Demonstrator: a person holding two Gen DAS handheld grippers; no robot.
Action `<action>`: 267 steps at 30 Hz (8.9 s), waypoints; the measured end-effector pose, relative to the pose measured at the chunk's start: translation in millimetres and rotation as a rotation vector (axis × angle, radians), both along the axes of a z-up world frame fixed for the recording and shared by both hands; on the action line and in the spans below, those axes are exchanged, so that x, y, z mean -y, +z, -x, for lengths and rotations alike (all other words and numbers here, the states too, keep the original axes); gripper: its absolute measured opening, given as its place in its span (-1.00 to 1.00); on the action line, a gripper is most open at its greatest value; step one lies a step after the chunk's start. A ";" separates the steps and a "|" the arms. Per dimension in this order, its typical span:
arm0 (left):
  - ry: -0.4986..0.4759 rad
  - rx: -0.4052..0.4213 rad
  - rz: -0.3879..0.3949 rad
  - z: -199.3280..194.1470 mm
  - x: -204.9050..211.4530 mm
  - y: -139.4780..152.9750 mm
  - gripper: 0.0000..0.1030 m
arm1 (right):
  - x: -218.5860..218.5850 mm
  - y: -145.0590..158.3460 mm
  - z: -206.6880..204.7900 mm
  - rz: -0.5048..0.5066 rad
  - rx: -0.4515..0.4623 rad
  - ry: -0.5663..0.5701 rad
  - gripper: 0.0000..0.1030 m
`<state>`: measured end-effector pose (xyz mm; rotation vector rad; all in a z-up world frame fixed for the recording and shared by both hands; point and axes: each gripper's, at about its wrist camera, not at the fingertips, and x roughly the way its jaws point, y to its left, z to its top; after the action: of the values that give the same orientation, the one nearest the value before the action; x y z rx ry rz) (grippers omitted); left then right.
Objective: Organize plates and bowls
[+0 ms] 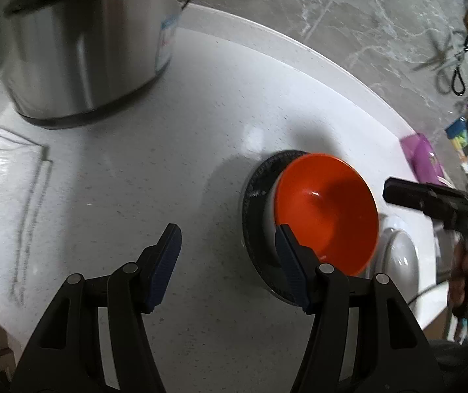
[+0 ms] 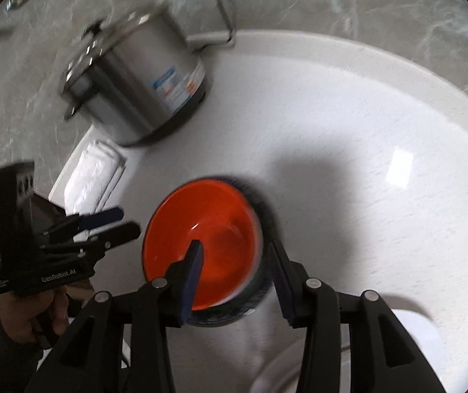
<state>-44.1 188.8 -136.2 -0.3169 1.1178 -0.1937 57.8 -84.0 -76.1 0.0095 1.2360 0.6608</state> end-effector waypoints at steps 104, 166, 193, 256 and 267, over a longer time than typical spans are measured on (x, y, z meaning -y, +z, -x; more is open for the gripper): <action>-0.444 -0.071 0.009 43.8 249.5 23.1 -0.82 | 215.1 0.9 112.8 -0.098 -0.159 -0.367 -0.80; 0.013 0.287 -0.317 141.5 297.2 111.6 0.33 | 250.6 65.9 175.0 -0.015 0.167 -0.442 0.87; -0.069 0.150 -0.375 132.8 320.1 139.3 0.33 | 215.2 103.7 193.1 0.155 0.268 -0.520 0.99; -0.040 0.085 -0.376 94.4 311.1 119.4 0.33 | 207.1 85.4 177.9 0.225 0.236 -0.531 0.99; -0.039 0.085 -0.378 94.5 308.2 119.2 0.33 | 206.8 85.6 178.1 0.226 0.237 -0.533 0.99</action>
<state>-138.7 -119.5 -17.0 0.0496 1.0524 -0.0277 -120.3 -290.8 9.6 0.0691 1.0123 0.0549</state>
